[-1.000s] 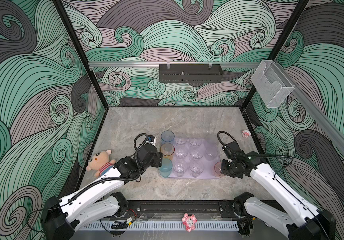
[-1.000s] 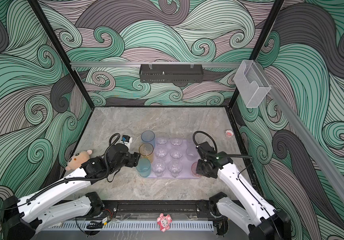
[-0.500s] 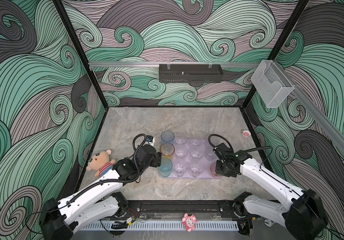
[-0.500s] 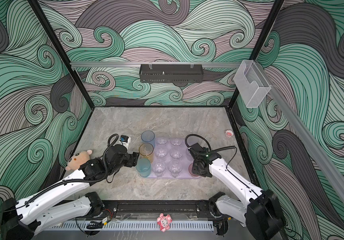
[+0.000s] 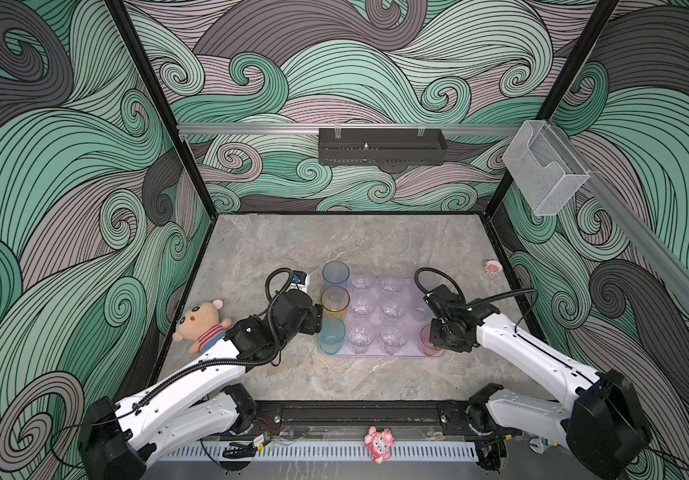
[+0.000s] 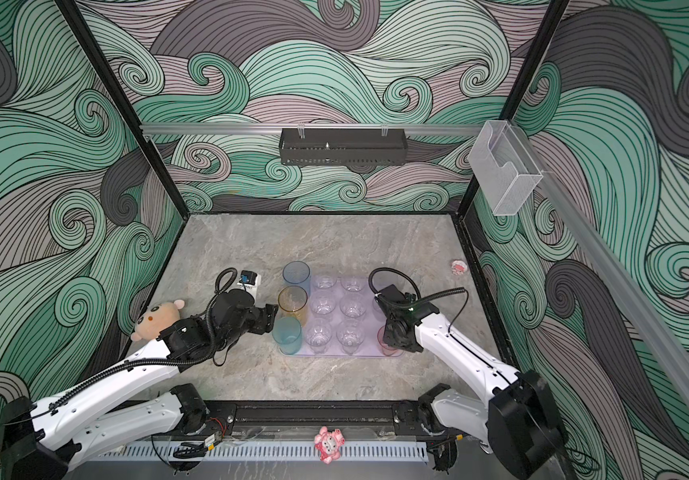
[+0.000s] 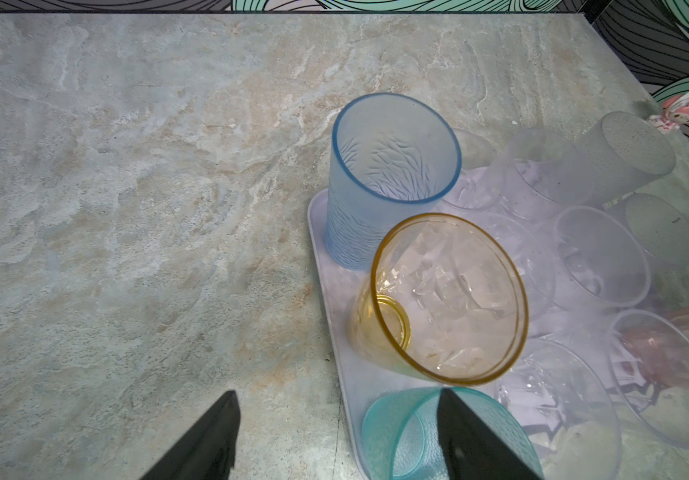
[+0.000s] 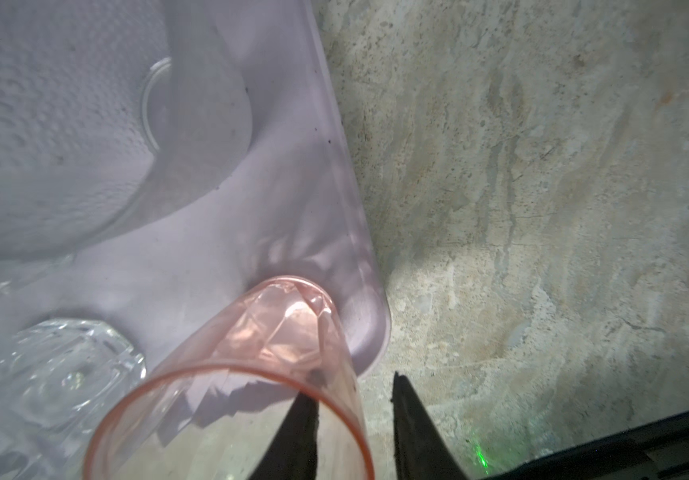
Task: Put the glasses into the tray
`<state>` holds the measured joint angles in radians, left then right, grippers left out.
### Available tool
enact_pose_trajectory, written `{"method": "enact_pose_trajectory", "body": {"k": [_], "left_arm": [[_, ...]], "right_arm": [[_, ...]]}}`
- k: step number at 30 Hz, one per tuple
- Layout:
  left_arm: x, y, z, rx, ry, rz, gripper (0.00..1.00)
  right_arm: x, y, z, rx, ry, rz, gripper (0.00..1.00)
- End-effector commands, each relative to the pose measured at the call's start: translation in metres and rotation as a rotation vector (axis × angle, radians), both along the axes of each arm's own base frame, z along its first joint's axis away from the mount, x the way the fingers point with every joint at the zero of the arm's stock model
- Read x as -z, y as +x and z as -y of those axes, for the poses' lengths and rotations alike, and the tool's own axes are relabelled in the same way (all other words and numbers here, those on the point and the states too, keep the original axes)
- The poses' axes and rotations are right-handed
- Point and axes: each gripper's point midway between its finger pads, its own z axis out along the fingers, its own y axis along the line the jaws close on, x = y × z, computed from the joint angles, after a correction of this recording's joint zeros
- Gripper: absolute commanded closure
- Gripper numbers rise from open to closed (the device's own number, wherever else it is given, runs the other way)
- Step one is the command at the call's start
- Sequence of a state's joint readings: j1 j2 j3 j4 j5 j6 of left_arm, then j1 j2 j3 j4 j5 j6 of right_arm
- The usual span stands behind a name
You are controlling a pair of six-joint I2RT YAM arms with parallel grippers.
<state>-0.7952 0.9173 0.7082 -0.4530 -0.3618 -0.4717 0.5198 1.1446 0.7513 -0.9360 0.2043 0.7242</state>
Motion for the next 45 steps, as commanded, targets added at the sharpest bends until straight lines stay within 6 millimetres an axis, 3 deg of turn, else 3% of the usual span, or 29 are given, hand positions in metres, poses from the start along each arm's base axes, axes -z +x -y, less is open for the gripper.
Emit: {"method": "enact_pose_trajectory", "body": {"k": [1, 4, 8, 11, 13, 16, 20, 27, 34, 35, 36, 42, 45], "left_arm": [[-0.023, 0.002, -0.017, -0.043, 0.049, 0.072, 0.22], [-0.045, 0.004, -0.030, -0.064, 0.085, 0.141, 0.20], [-0.079, 0.023, -0.050, -0.121, 0.145, 0.268, 0.18], [-0.095, 0.051, -0.089, -0.303, 0.192, 0.347, 0.16], [-0.097, 0.069, -0.117, -0.433, 0.212, 0.386, 0.16], [-0.091, 0.086, -0.156, -0.650, 0.227, 0.421, 0.15], [-0.072, 0.090, -0.184, -0.835, 0.307, 0.379, 0.16], [-0.024, 0.091, -0.213, -0.947, 0.427, 0.335, 0.15], [0.004, 0.100, -0.230, -0.997, 0.469, 0.291, 0.15], [0.017, 0.112, -0.218, -0.856, 0.499, 0.235, 0.15], [0.022, 0.115, -0.218, -0.841, 0.499, 0.226, 0.15], [0.045, 0.122, -0.222, -0.824, 0.419, 0.213, 0.15], [0.046, 0.124, -0.225, -0.819, 0.390, 0.225, 0.15]], "right_arm": [[-0.047, 0.009, 0.006, -0.019, -0.010, 0.099, 0.61], [-0.090, 0.023, 0.018, -0.011, -0.024, 0.208, 0.51], [-0.139, 0.063, 0.063, 0.160, -0.043, 0.383, 0.39], [-0.157, 0.105, 0.083, 0.239, -0.046, 0.543, 0.30], [-0.157, 0.132, 0.085, 0.205, -0.078, 0.646, 0.26], [-0.156, 0.157, 0.094, 0.155, -0.188, 0.812, 0.23], [-0.146, 0.154, 0.119, 0.176, -0.377, 0.916, 0.22], [-0.086, 0.154, 0.129, 0.180, -0.433, 0.848, 0.21], [-0.045, 0.171, 0.124, 0.160, -0.407, 0.797, 0.21], [-0.042, 0.174, 0.123, 0.163, -0.397, 0.801, 0.21], [-0.039, 0.176, 0.122, 0.160, -0.391, 0.801, 0.21], [-0.036, 0.191, 0.118, 0.119, -0.376, 0.800, 0.21], [-0.034, 0.195, 0.117, 0.102, -0.365, 0.794, 0.20]]}}
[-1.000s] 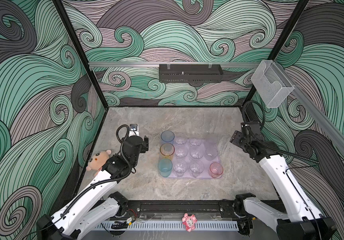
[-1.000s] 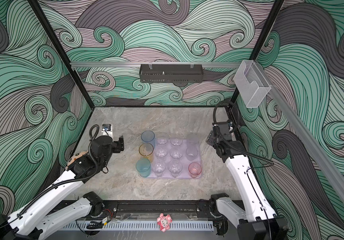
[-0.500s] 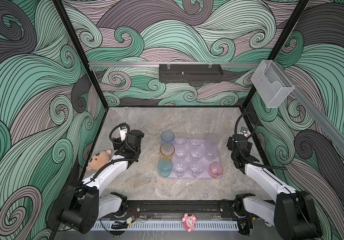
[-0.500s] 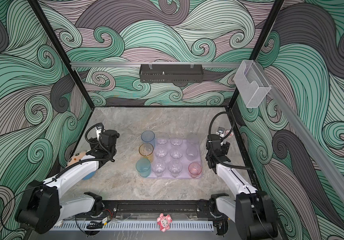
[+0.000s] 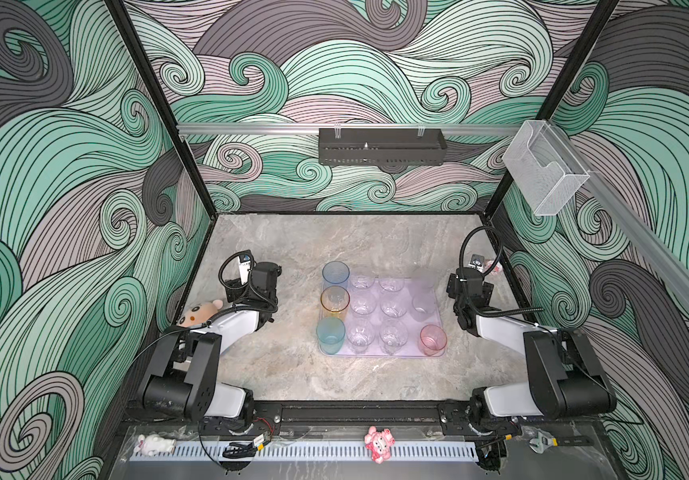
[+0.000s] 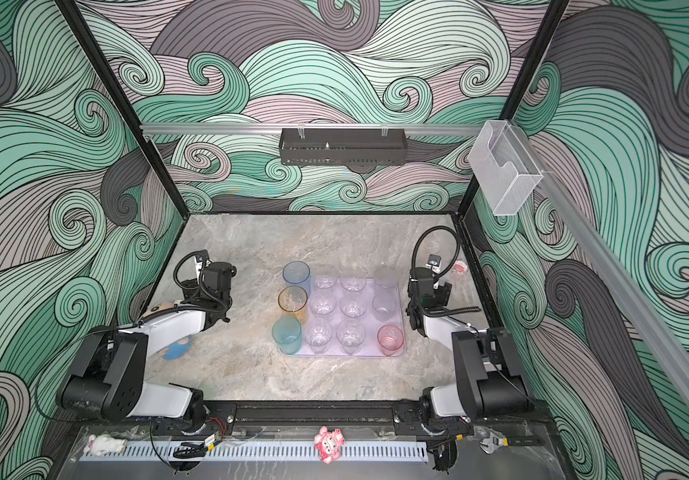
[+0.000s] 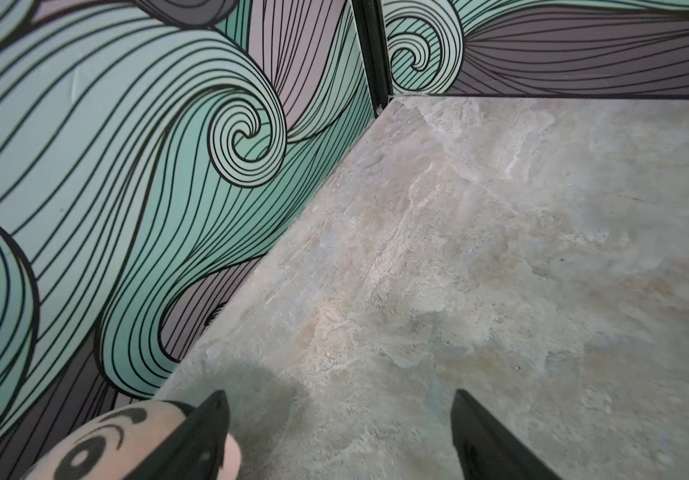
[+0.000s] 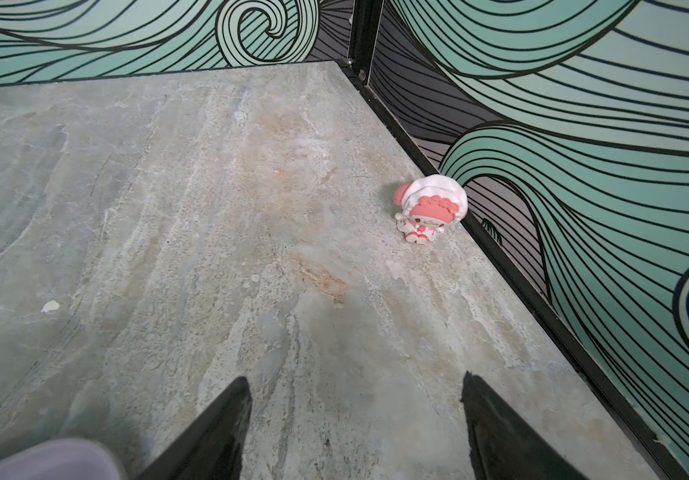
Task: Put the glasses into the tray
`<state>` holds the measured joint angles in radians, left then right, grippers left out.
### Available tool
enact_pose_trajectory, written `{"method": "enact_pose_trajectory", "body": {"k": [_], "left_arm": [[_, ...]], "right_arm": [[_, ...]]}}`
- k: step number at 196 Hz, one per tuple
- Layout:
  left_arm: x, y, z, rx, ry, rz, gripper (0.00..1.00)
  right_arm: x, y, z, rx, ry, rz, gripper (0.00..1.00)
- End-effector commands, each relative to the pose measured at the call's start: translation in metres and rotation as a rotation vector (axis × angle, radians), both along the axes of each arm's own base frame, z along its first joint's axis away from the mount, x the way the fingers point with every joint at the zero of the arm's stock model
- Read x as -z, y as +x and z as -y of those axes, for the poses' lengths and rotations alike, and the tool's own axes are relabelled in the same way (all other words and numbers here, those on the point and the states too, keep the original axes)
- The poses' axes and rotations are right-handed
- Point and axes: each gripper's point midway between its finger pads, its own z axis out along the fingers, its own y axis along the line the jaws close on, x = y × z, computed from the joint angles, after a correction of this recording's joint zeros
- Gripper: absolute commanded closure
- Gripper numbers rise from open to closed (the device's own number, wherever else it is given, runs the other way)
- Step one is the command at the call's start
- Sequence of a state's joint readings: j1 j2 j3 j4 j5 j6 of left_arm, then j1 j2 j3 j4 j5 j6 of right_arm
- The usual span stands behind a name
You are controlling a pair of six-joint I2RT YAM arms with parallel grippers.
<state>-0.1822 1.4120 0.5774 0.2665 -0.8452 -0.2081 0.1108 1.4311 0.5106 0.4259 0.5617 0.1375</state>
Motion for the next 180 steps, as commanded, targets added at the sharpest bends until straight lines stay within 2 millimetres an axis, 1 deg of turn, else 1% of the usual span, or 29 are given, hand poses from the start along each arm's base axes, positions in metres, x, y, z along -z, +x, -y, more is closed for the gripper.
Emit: {"method": "enact_pose_trajectory", "body": {"k": [1, 16, 30, 31, 34, 46, 59, 70, 80, 97, 117, 127, 130, 133, 145, 157, 164, 172, 180], "left_arm": [[-0.005, 0.013, 0.002, 0.046, -0.052, 0.069, 0.15], [-0.005, 0.017, 0.002, 0.067, -0.065, 0.063, 0.15], [-0.007, 0.022, 0.006, 0.108, -0.062, 0.061, 0.15], [-0.002, 0.022, 0.006, 0.112, -0.061, 0.046, 0.15], [0.003, 0.023, 0.008, 0.124, -0.058, 0.030, 0.15], [0.004, 0.027, 0.011, 0.156, -0.049, 0.022, 0.16], [0.004, 0.029, 0.013, 0.177, -0.042, 0.024, 0.16], [0.004, 0.031, 0.016, 0.203, -0.033, 0.030, 0.16], [0.005, 0.032, 0.018, 0.222, -0.028, 0.047, 0.16], [0.011, 0.034, 0.019, 0.244, -0.032, 0.061, 0.16], [0.012, 0.035, 0.020, 0.257, -0.035, 0.065, 0.16], [0.013, 0.035, 0.020, 0.258, -0.039, 0.064, 0.16], [0.013, 0.035, 0.019, 0.259, -0.040, 0.063, 0.16], [0.013, 0.036, 0.019, 0.259, -0.044, 0.064, 0.16], [0.014, 0.037, 0.018, 0.262, -0.061, 0.058, 0.17], [0.017, 0.039, 0.015, 0.263, -0.084, 0.051, 0.17], [0.018, 0.038, 0.014, 0.263, -0.092, 0.051, 0.17], [0.017, 0.038, 0.013, 0.263, -0.101, 0.059, 0.17], [0.019, 0.037, 0.012, 0.262, -0.110, 0.064, 0.17]], "right_arm": [[-0.014, 0.014, -0.002, -0.028, 0.010, 0.056, 0.20], [-0.014, 0.016, -0.001, -0.038, 0.022, 0.061, 0.20], [-0.013, 0.017, -0.002, -0.063, 0.039, 0.064, 0.20], [-0.013, 0.018, -0.002, -0.065, 0.040, 0.067, 0.20], [-0.013, 0.017, -0.003, -0.071, 0.042, 0.067, 0.20], [-0.016, 0.017, -0.004, -0.092, 0.044, 0.114, 0.19], [-0.014, 0.015, 0.001, -0.087, 0.047, 0.185, 0.19], [-0.012, 0.013, -0.001, -0.093, 0.055, 0.159, 0.19], [-0.013, 0.014, -0.001, -0.095, 0.055, 0.164, 0.19], [-0.011, 0.015, -0.008, -0.144, 0.059, 0.159, 0.18], [-0.010, 0.017, -0.016, -0.193, 0.062, 0.172, 0.17], [-0.010, 0.019, -0.018, -0.206, 0.064, 0.169, 0.15], [-0.009, 0.019, -0.019, -0.210, 0.064, 0.166, 0.12], [-0.008, 0.019, -0.020, -0.215, 0.067, 0.162, 0.10], [-0.007, 0.022, -0.023, -0.238, 0.070, 0.159, 0.01], [-0.001, 0.022, -0.027, -0.270, 0.077, 0.148, 0.00], [0.003, 0.021, -0.027, -0.270, 0.070, 0.180, 0.00], [-0.003, 0.020, -0.028, -0.281, 0.060, 0.240, 0.00], [-0.001, 0.018, -0.027, -0.275, 0.075, 0.209, 0.00]]}}
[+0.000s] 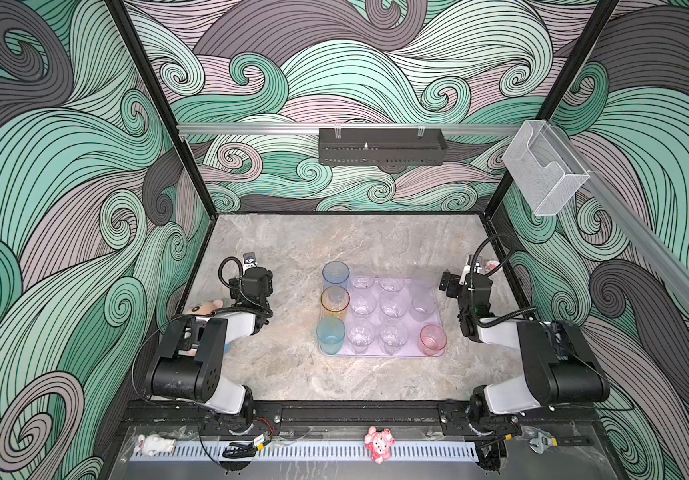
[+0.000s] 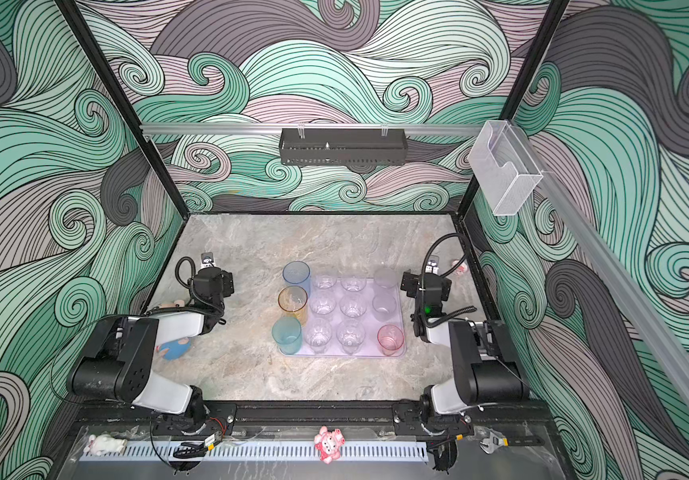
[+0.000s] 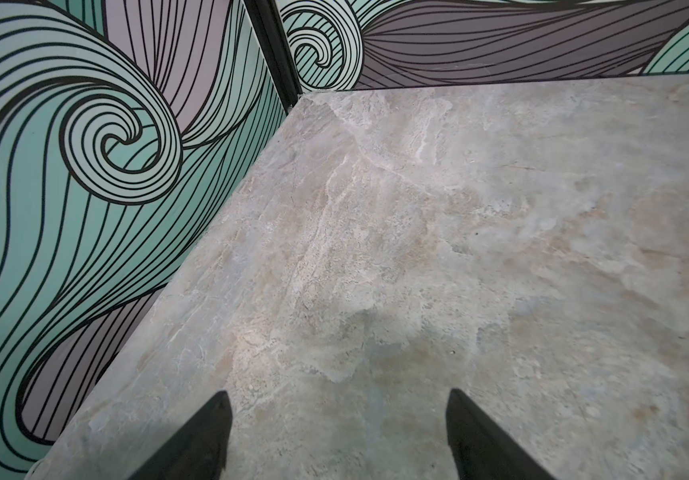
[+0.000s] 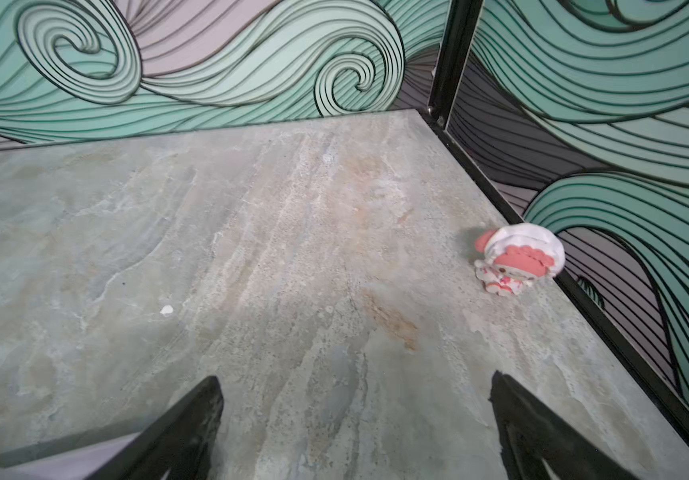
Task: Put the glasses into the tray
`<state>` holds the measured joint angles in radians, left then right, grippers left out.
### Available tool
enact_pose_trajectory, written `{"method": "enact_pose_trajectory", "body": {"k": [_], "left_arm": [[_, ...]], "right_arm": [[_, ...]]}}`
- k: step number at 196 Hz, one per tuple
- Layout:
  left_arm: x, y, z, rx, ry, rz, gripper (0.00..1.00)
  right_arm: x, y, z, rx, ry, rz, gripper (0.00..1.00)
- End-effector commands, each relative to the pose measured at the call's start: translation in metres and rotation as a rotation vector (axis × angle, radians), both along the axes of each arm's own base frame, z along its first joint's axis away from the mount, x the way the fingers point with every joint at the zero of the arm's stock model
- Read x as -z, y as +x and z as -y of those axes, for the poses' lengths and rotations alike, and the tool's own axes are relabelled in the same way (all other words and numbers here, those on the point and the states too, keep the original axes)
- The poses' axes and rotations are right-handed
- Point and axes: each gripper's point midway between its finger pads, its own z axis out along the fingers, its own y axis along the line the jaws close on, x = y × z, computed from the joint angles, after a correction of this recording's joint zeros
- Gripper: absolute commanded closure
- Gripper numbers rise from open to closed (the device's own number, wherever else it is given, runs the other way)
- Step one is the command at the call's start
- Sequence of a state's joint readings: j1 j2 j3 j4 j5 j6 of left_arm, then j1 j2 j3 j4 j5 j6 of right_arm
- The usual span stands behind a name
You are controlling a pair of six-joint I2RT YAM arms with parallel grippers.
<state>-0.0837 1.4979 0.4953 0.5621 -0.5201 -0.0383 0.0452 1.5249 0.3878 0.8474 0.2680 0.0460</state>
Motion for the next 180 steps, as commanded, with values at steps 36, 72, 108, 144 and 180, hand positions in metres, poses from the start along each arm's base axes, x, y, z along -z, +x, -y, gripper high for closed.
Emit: {"method": "enact_pose_trajectory", "body": {"k": [36, 72, 108, 144, 180], "left_arm": [[0.002, 0.008, -0.004, 0.048, -0.138, 0.065, 0.01], [0.007, 0.006, -0.006, 0.049, -0.159, 0.067, 0.01], [0.006, 0.007, -0.007, 0.061, -0.158, 0.088, 0.01], [0.006, 0.006, -0.006, 0.060, -0.163, 0.083, 0.01], [0.005, 0.006, -0.006, 0.058, -0.158, 0.083, 0.01]], "right_arm": [[-0.003, -0.001, -0.004, -0.042, 0.011, 0.033, 0.00], [-0.003, -0.001, -0.003, -0.042, 0.011, 0.038, 0.00], [-0.004, -0.002, -0.003, -0.043, 0.009, 0.042, 0.00], [-0.003, -0.001, -0.005, -0.047, 0.008, 0.036, 0.00], [-0.001, 0.002, -0.007, -0.060, 0.000, 0.018, 0.00]]}}
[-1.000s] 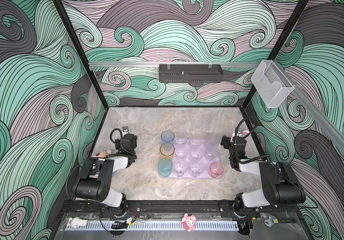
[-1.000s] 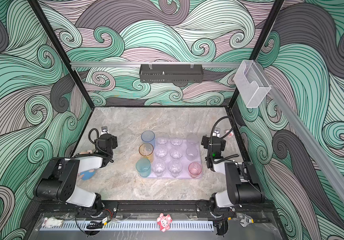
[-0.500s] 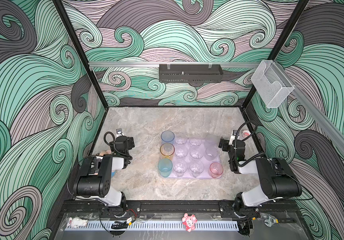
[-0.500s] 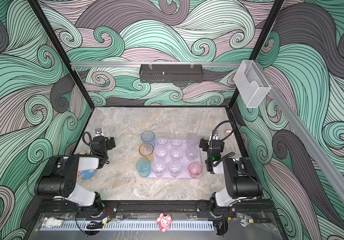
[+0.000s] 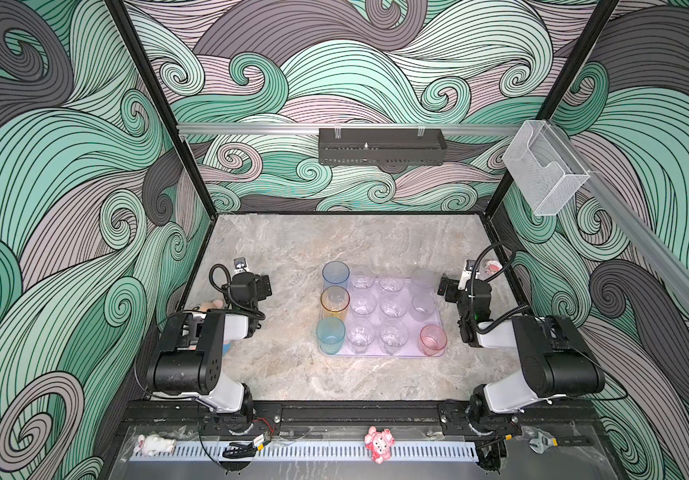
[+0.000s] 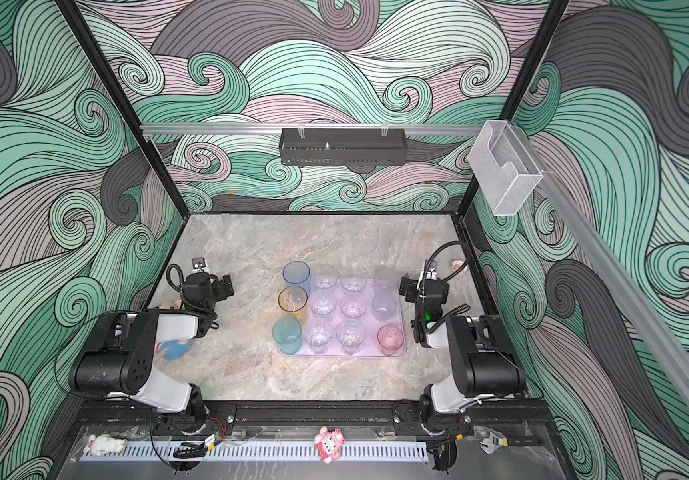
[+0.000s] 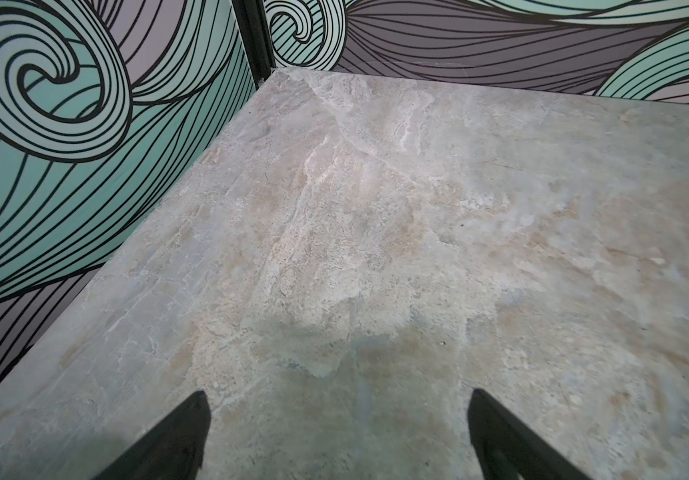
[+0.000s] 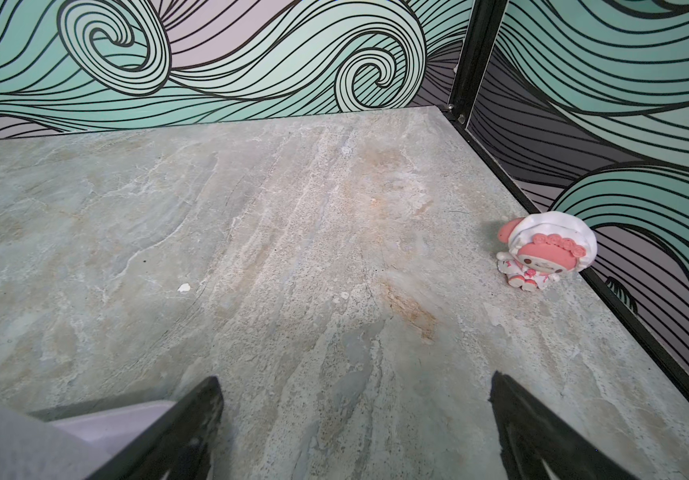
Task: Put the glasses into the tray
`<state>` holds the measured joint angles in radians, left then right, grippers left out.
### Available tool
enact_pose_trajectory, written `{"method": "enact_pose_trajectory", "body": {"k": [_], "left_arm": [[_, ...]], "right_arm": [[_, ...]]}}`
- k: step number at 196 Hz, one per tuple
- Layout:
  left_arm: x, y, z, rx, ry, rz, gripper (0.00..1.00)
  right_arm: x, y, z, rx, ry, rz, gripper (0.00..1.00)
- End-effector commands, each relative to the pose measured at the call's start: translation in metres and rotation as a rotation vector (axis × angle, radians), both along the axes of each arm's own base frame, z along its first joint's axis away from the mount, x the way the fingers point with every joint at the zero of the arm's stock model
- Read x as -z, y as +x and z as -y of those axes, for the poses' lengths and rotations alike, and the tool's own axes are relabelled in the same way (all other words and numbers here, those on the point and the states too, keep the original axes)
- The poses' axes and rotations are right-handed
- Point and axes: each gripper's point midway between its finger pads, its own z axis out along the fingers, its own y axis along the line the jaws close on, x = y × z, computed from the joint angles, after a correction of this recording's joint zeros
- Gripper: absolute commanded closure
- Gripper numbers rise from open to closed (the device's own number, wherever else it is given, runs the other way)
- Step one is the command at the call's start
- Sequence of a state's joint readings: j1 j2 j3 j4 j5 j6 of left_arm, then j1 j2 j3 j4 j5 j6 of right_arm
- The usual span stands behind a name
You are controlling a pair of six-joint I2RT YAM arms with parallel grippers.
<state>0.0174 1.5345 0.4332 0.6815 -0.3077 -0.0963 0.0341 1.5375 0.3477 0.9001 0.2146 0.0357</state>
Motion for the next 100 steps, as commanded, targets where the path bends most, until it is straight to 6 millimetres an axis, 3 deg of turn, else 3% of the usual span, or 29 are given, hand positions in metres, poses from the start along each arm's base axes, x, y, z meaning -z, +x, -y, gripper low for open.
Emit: {"method": "enact_pose_trajectory", "body": {"k": [1, 100], "left_arm": [[-0.0144, 0.0067, -0.0008, -0.002, -0.009, 0.044, 0.01], [-0.0143, 0.0068, -0.0013, -0.004, -0.008, 0.046, 0.01]], "right_arm": [[-0.0102, 0.0077, -0.0029, -0.017, -0.010, 0.021, 0.00], [-0.0099, 0.0091, -0.0062, -0.028, -0.022, 0.014, 0.00]]}}
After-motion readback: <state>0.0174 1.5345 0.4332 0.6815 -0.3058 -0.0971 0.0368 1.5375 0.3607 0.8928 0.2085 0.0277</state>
